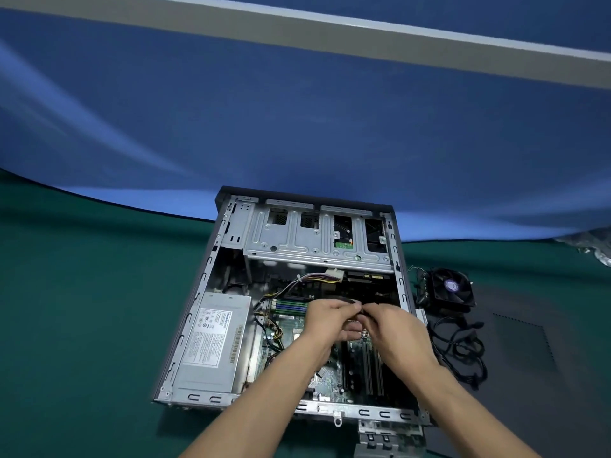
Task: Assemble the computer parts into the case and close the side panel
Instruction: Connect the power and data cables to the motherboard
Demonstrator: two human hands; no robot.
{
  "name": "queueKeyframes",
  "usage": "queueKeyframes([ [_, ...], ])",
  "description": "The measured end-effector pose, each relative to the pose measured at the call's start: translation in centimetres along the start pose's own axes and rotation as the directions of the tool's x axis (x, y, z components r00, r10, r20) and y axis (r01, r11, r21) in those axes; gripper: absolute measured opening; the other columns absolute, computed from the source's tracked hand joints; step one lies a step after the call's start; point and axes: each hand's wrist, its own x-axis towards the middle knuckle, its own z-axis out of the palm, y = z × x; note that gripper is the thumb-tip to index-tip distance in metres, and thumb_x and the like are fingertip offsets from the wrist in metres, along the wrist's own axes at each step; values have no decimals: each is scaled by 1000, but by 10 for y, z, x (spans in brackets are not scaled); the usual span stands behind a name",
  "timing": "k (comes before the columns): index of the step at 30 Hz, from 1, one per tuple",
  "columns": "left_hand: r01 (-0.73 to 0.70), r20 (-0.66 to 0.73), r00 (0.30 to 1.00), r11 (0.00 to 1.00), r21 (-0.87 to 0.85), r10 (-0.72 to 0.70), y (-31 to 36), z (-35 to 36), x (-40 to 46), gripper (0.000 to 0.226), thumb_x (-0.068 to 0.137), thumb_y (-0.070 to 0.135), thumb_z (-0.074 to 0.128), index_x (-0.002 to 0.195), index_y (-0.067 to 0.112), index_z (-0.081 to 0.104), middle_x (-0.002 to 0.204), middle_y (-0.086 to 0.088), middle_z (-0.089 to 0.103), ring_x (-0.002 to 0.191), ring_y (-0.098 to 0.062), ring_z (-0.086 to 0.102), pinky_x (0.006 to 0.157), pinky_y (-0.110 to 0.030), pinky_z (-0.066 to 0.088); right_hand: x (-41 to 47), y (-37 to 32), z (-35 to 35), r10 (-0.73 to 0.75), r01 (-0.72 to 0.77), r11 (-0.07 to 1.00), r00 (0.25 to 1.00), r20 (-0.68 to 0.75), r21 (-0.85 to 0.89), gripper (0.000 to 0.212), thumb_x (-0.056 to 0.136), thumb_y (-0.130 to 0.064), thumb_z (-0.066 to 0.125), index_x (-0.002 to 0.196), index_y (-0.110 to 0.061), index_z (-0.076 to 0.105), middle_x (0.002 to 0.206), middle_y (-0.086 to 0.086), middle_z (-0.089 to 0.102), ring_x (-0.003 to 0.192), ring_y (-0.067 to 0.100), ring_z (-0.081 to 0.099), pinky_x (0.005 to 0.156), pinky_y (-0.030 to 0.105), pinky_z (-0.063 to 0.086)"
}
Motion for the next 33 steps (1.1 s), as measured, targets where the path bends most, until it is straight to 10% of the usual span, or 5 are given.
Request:
queueKeyframes([
  [4, 31, -22, 999, 996, -79, -33, -7, 6, 8, 8, 87, 1, 63, 92, -6, 62, 72, -14, 64, 46, -11, 61, 46, -20, 53, 1, 9, -5, -30, 25, 985, 999, -28, -168, 24, 95, -44, 45, 111, -34, 60, 104, -13, 61, 103, 11, 54, 66, 24, 34],
  [9, -29, -98, 994, 973, 228, 53, -14, 6, 35, 7, 90, 5, 61, 85, 1, 62, 83, -14, 66, 59, -14, 63, 54, -22, 56, 11, 31, -12, 280, -227, 947, 929, -240, 226, 14, 94, -23, 46, 102, -24, 56, 102, -4, 59, 88, 15, 51, 68, 30, 35],
  [15, -174, -68, 957, 746, 643, 281, -22, 7, 73, 15, 90, 19, 62, 98, 9, 71, 92, -4, 70, 73, -17, 63, 68, -24, 50, 34, 37, 6, 657, -528, 646, 753, -49, 552, 29, 102, -26, 32, 114, -7, 50, 117, 12, 57, 89, 24, 48, 74, 34, 34],
  [25, -309, 127, 925, 514, 800, 359, -31, 24, 101, 20, 91, 16, 55, 91, 4, 70, 90, -17, 70, 84, -33, 64, 74, -36, 52, 40, 38, 10, 705, -607, 651, 706, -67, 456, 38, 102, -29, 27, 94, -6, 56, 103, 19, 61, 81, 27, 42, 73, 35, 31],
  [33, -231, 57, 951, 577, 783, 304, -32, 30, 113, 31, 92, 18, 56, 84, -11, 63, 92, -29, 65, 86, -39, 63, 71, -36, 48, 40, 41, 12, 683, -573, 670, 725, -90, 473, 35, 100, -24, 26, 87, -5, 53, 86, 9, 52, 80, 29, 45, 71, 35, 32],
])
